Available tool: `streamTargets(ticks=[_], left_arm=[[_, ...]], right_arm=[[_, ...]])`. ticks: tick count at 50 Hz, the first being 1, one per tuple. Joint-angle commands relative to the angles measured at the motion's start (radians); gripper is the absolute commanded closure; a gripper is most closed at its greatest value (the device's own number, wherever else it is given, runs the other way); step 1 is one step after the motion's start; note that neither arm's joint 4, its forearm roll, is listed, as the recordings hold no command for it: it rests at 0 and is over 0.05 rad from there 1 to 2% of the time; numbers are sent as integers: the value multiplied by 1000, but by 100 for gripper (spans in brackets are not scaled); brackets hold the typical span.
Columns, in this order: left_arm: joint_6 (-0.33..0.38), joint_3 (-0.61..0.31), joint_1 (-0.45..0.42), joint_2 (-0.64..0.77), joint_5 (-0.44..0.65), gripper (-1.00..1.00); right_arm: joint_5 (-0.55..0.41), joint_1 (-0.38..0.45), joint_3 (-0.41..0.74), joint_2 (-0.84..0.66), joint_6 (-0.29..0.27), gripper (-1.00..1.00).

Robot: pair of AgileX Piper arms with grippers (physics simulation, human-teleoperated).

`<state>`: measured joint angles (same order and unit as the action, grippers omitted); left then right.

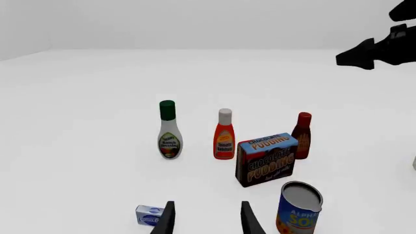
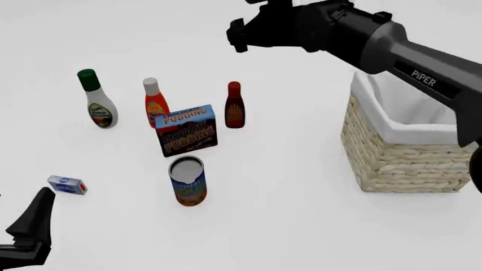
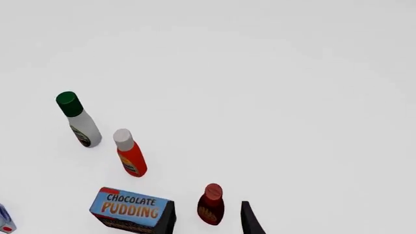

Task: Pick the bbq sauce and place it in the basket.

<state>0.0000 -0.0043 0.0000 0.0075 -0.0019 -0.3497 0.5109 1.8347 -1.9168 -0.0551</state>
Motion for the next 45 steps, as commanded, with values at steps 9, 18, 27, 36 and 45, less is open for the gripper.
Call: streamTargets(ticks=[9, 18, 27, 36, 45], left_arm=[[0, 0, 0, 0, 0, -100], [0, 0, 0, 0, 0, -100], [0, 0, 0, 0, 0, -100], [0, 0, 0, 0, 0, -100], [0, 0, 0, 0, 0, -100]], right_arm=[[-27, 9, 162, -175, 13, -100], [-51, 7, 240, -249, 13, -100], [-71, -3, 321, -331, 16, -100], [-104, -19, 418, -418, 13, -100], [-125, -25, 468, -463, 13, -100]])
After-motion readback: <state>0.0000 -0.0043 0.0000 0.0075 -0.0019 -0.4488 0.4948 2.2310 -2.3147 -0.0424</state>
